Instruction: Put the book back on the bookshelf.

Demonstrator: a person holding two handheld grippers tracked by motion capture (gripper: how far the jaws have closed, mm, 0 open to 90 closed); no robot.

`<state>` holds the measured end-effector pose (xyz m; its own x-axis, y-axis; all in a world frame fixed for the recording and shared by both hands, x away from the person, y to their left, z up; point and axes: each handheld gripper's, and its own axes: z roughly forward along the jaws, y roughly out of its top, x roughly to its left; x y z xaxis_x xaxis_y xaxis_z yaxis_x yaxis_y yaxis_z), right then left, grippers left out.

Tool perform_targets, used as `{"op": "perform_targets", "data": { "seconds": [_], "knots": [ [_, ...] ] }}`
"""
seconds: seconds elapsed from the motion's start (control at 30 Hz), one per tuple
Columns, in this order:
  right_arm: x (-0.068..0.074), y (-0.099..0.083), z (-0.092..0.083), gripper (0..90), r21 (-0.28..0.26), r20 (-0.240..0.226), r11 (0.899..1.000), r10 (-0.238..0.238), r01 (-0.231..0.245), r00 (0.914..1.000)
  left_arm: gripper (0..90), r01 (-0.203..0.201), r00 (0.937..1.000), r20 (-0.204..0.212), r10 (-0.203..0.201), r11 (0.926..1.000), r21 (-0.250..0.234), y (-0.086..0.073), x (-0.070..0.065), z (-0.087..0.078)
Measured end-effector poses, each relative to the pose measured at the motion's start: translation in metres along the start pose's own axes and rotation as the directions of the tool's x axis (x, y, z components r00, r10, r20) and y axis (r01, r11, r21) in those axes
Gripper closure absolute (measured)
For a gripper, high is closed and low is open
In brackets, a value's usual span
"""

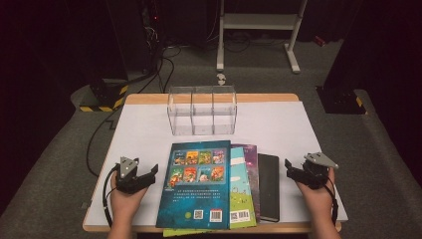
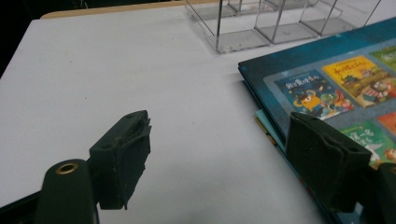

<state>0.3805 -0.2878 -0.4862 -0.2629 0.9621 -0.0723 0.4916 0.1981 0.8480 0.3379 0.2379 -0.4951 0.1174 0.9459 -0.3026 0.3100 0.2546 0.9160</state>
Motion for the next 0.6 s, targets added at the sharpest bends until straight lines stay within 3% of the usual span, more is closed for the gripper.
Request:
{"op": "perform_targets", "data": {
  "seconds": [0.03,0.07,0.17,0.23,0.6],
  "knots": [
    [-0.0011,-0.0004,-0.0002,13.0,-0.002,-0.006,1.000,0.009,-0.009,0.9999,22.7,0.000,1.0000,0.000,0.000,1.0000,0.000,0.0000,0.0000,0.0000],
    [-0.0018,-0.0007,-0.0006,13.2,-0.004,-0.007,1.000,0.017,-0.017,0.9998,22.6,0.028,0.9995,0.013,-0.028,0.9996,0.002,-0.0006,0.0012,-0.0017],
    [-0.0019,-0.0018,-0.0007,13.2,-0.005,-0.010,1.000,0.014,-0.014,0.9998,22.5,0.037,0.9990,0.026,-0.037,0.9993,-0.003,0.0010,0.0023,-0.0034],
    [-0.0015,-0.0029,0.0008,13.1,0.006,-0.014,1.000,0.005,-0.005,0.9999,21.7,0.081,0.9958,0.044,-0.080,0.9967,-0.002,0.0045,0.0032,-0.0043],
    [0.0004,-0.0040,0.0010,13.4,0.006,-0.034,1.000,0.010,-0.010,0.9994,22.1,0.079,0.9954,0.052,-0.080,0.9964,0.031,0.0038,0.0021,-0.0027]
  ]
}}
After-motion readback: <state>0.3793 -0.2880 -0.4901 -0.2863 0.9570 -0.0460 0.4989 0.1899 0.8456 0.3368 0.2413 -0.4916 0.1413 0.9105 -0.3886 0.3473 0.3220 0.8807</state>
